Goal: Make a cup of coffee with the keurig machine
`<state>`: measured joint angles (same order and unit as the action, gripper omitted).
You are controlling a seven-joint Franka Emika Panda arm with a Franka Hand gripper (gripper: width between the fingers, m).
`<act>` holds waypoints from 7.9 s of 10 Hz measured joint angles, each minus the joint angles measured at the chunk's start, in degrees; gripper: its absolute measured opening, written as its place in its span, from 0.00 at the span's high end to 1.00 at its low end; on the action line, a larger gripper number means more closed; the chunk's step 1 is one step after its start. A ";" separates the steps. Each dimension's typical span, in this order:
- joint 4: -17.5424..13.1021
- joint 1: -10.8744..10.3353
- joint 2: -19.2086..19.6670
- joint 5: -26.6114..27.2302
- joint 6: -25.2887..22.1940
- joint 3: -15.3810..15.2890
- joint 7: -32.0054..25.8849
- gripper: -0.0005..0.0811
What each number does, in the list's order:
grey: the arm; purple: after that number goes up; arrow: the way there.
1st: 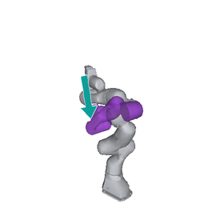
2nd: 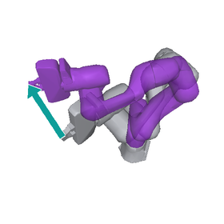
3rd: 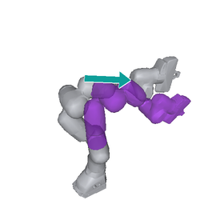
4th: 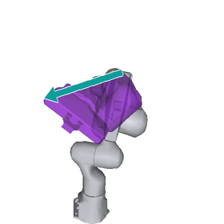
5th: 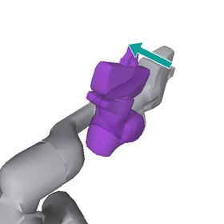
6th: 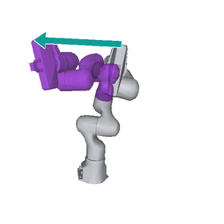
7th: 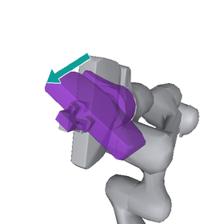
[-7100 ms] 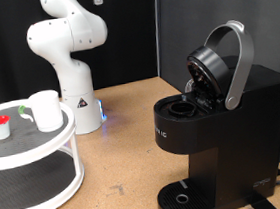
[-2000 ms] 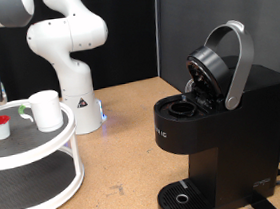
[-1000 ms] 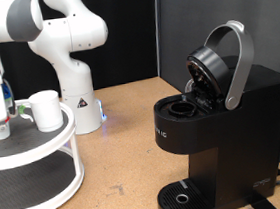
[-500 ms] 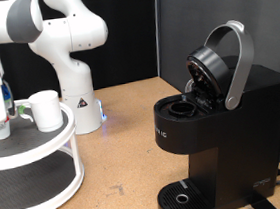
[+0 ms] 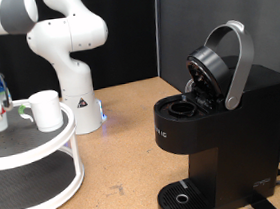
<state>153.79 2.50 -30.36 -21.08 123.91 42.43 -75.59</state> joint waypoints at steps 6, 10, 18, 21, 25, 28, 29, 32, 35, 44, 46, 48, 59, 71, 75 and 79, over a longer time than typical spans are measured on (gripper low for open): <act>-3.29 -2.37 -3.01 9.48 -5.10 -0.48 -0.24 0.88; -8.88 -8.20 -3.25 21.62 -7.60 -1.13 1.47 0.88; -15.71 -15.95 -0.70 32.83 -17.79 -1.85 4.69 0.88; -18.58 -19.93 2.00 37.80 -15.25 -3.01 6.02 0.88; -18.59 -20.60 2.34 41.73 -14.99 -3.16 6.84 0.88; -21.19 -23.72 4.78 46.95 -16.49 -3.79 11.67 0.88; -22.69 -24.79 6.40 47.78 -17.56 -4.08 13.34 0.88; -26.52 -27.81 10.89 52.33 -17.10 -4.78 14.90 0.88; -30.24 -30.55 13.98 55.73 -16.48 -5.87 14.77 0.88; -32.91 -31.76 18.58 52.08 -16.40 -10.27 17.68 0.88; -32.98 -31.78 19.92 51.80 -14.81 -11.55 18.01 0.88; -32.99 -31.77 21.04 51.24 -14.19 -11.95 18.02 0.88; -31.62 -31.75 26.92 54.87 -10.04 -12.48 15.51 0.88; -28.51 -31.76 28.14 54.99 -5.96 -14.75 14.71 0.88; -28.61 -31.75 28.79 55.42 -5.39 -14.99 14.71 0.88; -28.61 -31.73 29.06 55.97 -5.33 -14.89 14.53 0.28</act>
<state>125.18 -29.23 -1.30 34.89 118.57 27.54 -61.06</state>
